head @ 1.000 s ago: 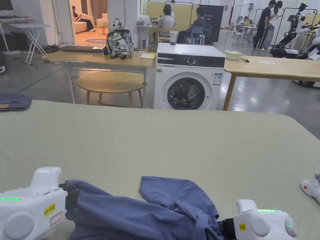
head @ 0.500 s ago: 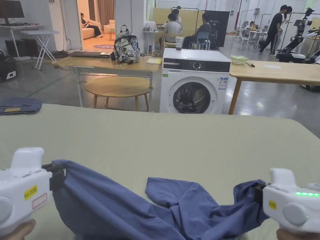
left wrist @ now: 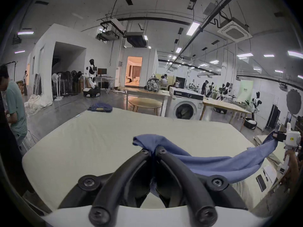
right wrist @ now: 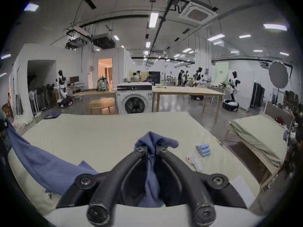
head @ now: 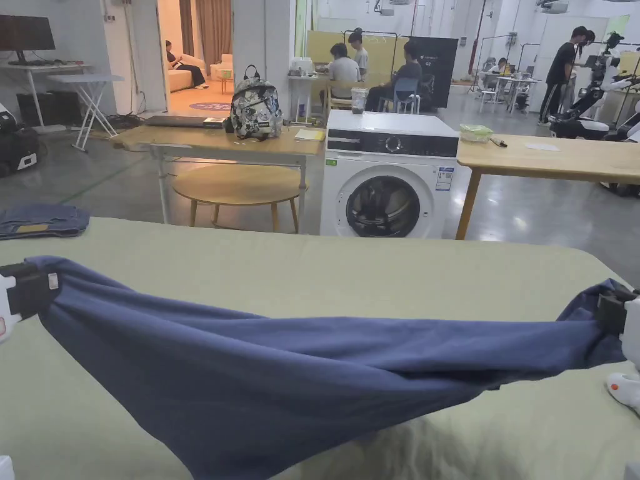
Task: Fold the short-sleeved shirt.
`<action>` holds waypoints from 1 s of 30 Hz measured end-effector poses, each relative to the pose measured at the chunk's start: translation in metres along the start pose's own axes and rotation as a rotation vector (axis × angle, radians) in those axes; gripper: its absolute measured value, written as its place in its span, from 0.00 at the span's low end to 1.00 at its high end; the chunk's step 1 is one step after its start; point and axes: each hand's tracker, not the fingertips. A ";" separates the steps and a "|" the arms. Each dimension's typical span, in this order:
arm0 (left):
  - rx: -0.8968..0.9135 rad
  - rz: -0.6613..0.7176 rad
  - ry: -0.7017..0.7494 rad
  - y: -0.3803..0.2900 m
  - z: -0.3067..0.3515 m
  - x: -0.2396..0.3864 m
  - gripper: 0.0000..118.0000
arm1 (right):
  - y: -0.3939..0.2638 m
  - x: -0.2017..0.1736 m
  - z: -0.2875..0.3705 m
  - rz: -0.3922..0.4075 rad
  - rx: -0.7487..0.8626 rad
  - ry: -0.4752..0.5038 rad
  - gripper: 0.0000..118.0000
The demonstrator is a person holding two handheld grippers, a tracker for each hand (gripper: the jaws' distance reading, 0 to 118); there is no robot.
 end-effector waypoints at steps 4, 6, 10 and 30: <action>0.021 -0.004 0.003 0.022 -0.009 -0.001 0.00 | 0.016 -0.006 0.001 0.001 0.037 0.008 0.06; 0.035 -0.018 0.016 0.038 -0.014 0.000 0.00 | 0.029 -0.012 0.002 0.011 0.064 0.012 0.06; 0.087 -0.025 0.040 0.070 -0.023 0.000 0.00 | 0.060 -0.021 0.001 0.009 0.106 0.007 0.06; 0.076 -0.032 0.124 0.186 -0.148 0.004 0.00 | 0.179 -0.045 -0.105 0.016 0.164 -0.015 0.06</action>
